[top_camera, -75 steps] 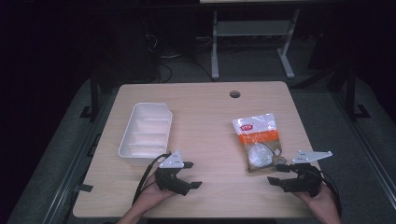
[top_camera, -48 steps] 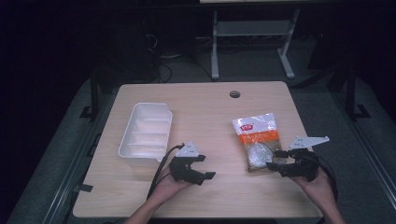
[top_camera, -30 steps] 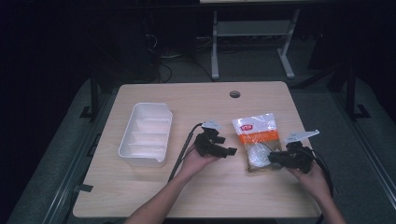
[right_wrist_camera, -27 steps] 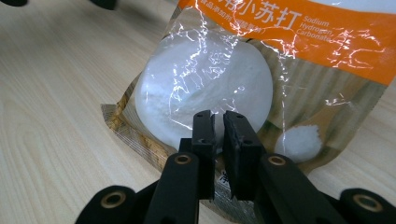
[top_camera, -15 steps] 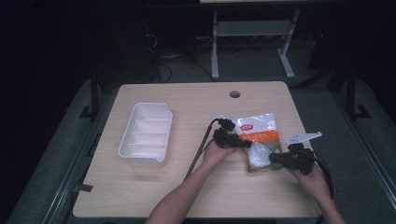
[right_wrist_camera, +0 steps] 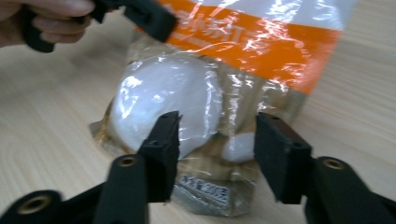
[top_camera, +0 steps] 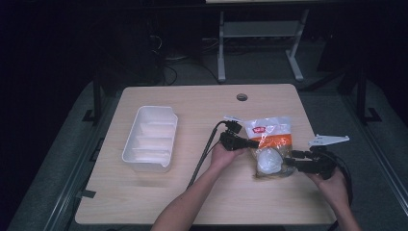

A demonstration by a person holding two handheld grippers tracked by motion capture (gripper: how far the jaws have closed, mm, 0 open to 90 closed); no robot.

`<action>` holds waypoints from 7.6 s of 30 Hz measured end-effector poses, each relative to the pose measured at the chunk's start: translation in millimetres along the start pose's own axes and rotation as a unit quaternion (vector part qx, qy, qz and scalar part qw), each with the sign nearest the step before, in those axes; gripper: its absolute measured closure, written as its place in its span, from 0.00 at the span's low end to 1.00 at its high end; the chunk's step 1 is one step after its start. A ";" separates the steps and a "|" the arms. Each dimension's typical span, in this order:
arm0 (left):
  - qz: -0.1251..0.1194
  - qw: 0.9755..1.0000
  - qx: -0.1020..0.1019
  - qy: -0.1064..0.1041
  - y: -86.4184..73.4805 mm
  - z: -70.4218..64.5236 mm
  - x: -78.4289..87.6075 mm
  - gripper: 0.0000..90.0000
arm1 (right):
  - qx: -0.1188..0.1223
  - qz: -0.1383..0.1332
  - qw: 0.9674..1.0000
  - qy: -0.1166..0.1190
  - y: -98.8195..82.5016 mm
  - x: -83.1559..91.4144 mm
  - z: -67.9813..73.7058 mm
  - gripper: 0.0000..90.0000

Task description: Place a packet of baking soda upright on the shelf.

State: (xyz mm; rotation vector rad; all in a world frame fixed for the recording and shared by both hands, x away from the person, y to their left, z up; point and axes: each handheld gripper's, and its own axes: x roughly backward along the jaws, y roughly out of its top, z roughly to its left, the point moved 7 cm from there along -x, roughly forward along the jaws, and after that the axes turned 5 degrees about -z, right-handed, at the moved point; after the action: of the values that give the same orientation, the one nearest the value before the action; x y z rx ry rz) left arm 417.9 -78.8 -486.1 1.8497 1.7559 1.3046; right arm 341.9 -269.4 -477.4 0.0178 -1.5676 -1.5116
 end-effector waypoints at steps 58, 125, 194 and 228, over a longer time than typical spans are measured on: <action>0.013 0.968 -0.234 0.090 -47.4 -46.6 99.7 0.26 | 0.041 -0.024 0.994 0.103 57.8 9.0 29.6 1.00; 0.035 0.954 -0.291 0.067 -133.8 -59.0 162.5 0.22 | 0.103 -0.030 0.969 0.224 192.7 -108.0 198.6 1.00; 0.046 0.949 -0.308 0.054 -139.6 -60.8 160.4 0.22 | 0.169 0.066 0.939 0.293 185.3 -233.3 295.7 0.89; 0.049 0.949 -0.306 0.051 -140.6 -61.6 158.2 0.22 | 0.228 0.112 0.927 0.276 154.3 -242.8 286.4 0.87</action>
State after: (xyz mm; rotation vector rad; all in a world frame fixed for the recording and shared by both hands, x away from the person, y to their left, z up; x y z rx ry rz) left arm 257.6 72.5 -489.0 1.5374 1.1127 1.7587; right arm 395.0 131.6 -443.3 0.4757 -1.3604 -0.8340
